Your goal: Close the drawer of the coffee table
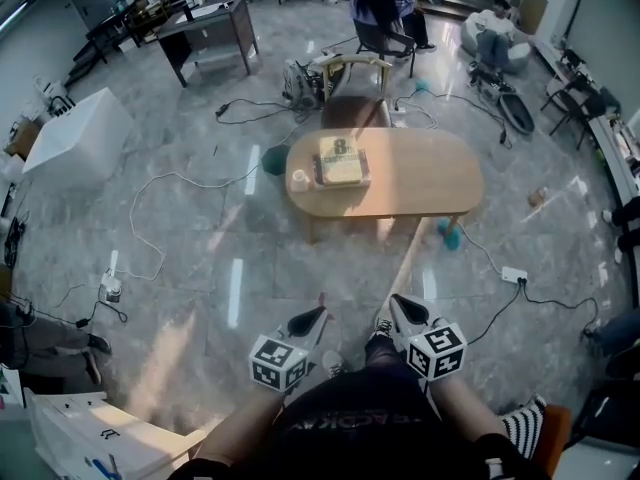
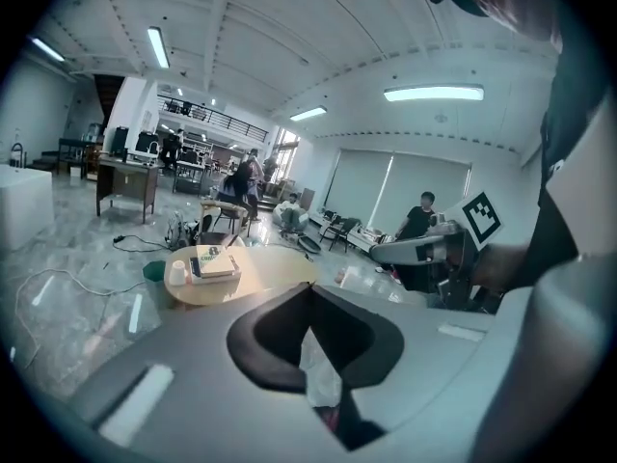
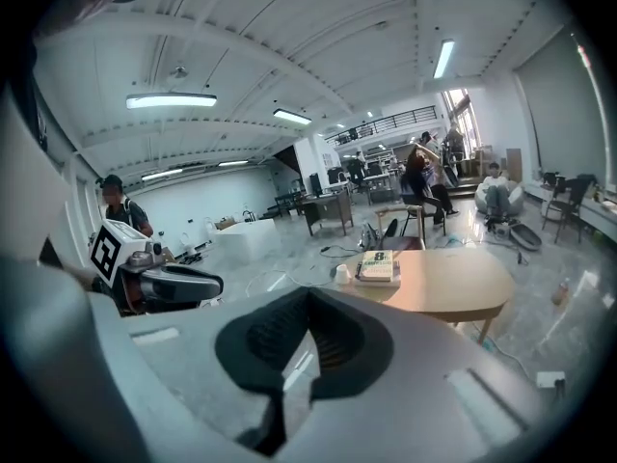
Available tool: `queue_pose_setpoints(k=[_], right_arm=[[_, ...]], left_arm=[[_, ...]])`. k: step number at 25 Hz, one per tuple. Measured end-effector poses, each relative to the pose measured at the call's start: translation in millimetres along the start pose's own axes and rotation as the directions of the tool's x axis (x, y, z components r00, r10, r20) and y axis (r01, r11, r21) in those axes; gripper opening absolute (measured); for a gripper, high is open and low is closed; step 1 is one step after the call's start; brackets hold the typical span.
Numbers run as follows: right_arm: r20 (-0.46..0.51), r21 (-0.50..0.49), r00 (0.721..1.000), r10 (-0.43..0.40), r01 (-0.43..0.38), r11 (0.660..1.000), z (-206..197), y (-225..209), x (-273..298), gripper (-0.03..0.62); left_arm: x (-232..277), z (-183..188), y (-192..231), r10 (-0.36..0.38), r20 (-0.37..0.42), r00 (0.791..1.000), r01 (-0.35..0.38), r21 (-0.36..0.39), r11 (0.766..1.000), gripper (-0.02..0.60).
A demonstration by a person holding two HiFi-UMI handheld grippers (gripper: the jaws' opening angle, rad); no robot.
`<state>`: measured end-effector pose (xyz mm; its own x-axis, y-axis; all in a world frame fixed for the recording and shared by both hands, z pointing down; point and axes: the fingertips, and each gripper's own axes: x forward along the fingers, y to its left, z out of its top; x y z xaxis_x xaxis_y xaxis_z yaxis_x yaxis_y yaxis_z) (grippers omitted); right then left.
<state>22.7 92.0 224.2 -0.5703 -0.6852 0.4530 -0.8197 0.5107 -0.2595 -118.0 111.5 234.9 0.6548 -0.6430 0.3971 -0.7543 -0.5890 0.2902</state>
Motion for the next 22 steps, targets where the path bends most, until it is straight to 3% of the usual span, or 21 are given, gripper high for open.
queue_pose_setpoints(k=[10, 22], right_arm=[[-0.064, -0.021, 0.993, 0.097, -0.098, 0.995, -17, 38, 2, 0.002], [-0.085, -0.032, 0.988, 0.128, -0.131, 0.991, -20, 45, 8, 0.002]], left_arm=[[-3, -8, -22, -0.066, -0.016, 0.998, 0.066, -0.008, 0.998, 0.005], [10, -5, -35, -0.153, -0.021, 0.988, 0.152, -0.018, 0.988, 0.005]])
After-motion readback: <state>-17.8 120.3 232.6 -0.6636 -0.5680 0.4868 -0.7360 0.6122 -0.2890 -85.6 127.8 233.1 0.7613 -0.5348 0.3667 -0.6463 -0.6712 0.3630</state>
